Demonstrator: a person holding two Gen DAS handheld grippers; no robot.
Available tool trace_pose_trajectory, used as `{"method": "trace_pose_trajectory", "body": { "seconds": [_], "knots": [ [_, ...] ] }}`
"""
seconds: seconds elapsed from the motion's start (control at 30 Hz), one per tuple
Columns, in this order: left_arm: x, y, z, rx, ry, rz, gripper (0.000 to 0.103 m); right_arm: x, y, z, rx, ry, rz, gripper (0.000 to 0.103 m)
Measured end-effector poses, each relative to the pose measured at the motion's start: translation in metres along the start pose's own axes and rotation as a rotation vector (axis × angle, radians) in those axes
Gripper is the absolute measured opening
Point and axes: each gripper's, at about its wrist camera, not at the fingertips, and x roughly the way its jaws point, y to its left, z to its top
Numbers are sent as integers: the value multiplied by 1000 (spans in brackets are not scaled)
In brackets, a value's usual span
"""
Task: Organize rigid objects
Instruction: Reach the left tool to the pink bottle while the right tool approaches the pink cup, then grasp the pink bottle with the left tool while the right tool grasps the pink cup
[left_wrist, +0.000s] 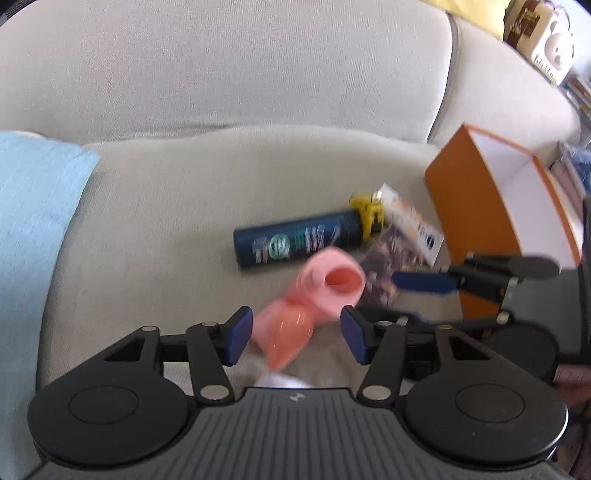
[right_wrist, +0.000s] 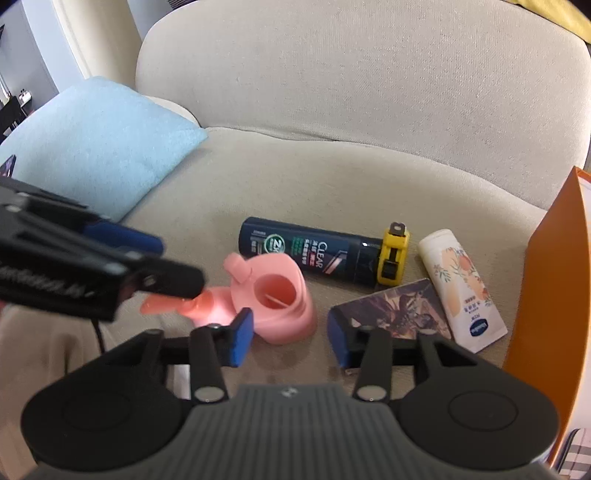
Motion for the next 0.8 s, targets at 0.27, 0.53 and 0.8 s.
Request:
{"method": "trace_pose_trajectory", "body": {
  "seconds": [0.27,0.53,0.8],
  "knots": [
    [25,2,-16,-18,1,56,63,8,3,-8,-83,32,-12,50],
    [35,15,-13,-86,11,22,57,27,1,-5,-166,45,40,59],
    [41,22,-11,-113,23,10,57,46,12,3,-218,27,53,60]
  ]
}}
